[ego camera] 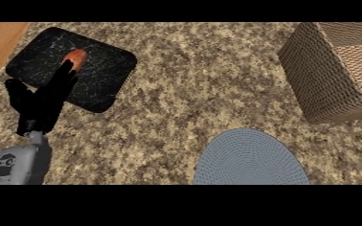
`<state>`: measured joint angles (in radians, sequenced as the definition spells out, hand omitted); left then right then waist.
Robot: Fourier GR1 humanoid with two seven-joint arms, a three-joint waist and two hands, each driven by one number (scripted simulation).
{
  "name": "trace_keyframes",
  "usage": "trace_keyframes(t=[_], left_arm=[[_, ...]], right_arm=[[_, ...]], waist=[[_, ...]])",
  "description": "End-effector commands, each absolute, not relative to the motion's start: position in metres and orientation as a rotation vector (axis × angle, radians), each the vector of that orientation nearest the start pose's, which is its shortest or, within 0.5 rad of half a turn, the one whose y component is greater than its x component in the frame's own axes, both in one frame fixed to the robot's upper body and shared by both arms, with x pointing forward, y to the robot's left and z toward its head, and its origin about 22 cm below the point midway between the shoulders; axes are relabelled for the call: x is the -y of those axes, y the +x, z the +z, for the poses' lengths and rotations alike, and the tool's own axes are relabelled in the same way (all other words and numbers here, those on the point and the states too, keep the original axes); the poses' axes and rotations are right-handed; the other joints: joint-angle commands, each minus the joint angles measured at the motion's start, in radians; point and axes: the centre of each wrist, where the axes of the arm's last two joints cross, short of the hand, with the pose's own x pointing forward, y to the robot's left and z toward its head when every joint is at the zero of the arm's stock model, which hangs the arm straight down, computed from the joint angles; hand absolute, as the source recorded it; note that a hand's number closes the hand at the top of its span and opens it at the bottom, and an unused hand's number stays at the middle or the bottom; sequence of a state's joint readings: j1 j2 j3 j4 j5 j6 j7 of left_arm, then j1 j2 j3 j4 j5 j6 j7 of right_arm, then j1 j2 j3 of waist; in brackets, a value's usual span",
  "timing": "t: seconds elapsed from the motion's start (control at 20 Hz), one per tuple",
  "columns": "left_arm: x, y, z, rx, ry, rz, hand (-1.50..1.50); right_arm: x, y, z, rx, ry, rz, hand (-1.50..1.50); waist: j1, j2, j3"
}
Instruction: Pick the bell pepper from the placemat and place it in the basket
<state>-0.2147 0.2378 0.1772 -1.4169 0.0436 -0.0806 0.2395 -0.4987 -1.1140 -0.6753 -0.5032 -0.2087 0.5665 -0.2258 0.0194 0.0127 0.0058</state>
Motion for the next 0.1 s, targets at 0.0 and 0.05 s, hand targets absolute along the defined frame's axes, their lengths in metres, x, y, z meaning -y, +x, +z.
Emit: trace_keyframes(t=[0.0,0.05], left_arm=[[-0.3062,0.2934,0.0316,1.403,0.165,-0.07,0.0],[-0.3061,0.2935,0.0383,1.409,0.187,-0.079,0.0]], right_arm=[[0.6362,0.1816,0.2143,1.716,-0.458,-0.059,-1.5],[0.6355,0.1841,0.2147,1.691,-0.452,-0.045,-1.5]], waist=[[-0.004,0.005,0.002],[0.012,0.008,0.004]])
